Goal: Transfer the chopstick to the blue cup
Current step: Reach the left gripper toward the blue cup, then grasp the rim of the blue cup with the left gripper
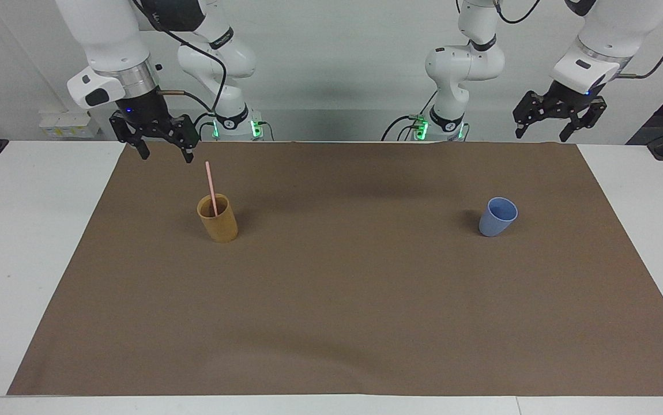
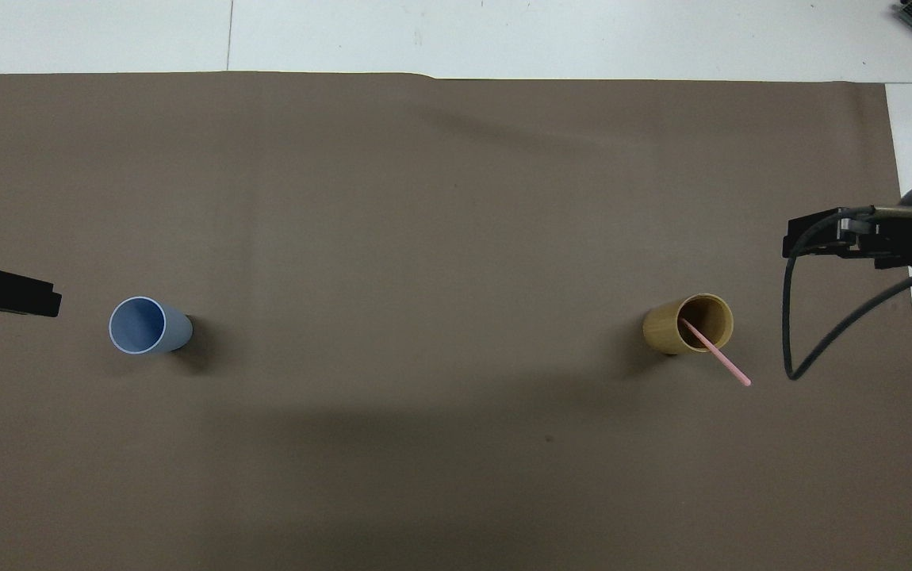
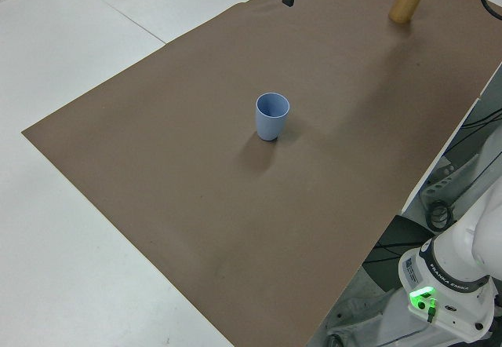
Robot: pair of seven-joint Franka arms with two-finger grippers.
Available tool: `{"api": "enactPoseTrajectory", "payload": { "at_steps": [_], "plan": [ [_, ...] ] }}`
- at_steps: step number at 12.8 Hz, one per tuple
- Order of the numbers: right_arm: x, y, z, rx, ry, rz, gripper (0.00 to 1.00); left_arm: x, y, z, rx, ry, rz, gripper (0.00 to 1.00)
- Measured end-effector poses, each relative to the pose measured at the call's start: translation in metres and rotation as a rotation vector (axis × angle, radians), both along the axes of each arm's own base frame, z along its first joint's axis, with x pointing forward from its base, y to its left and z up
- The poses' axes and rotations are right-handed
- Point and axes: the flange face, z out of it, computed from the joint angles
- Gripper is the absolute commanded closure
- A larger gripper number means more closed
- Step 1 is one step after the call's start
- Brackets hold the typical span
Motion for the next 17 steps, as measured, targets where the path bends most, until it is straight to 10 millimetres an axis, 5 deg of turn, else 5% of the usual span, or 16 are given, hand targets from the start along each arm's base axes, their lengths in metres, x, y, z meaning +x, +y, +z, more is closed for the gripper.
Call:
{"api": "enactPoseTrajectory", "payload": {
  "at_steps": [6,11,17],
  "plan": [
    [0.0,0.0,0.0,0.0,0.0,0.0,0.0,0.001,0.015,0.0,-0.001,0.0,0.028,0.0],
    [0.0,0.001,0.0,0.0,0.0,0.002,0.0,0.004,0.006,-0.013,0.0,0.006,0.012,0.0],
    [0.0,0.001,0.0,0.0,0.0,0.003,0.0,0.014,0.017,-0.165,0.0,-0.009,0.037,0.0]
  ]
}}
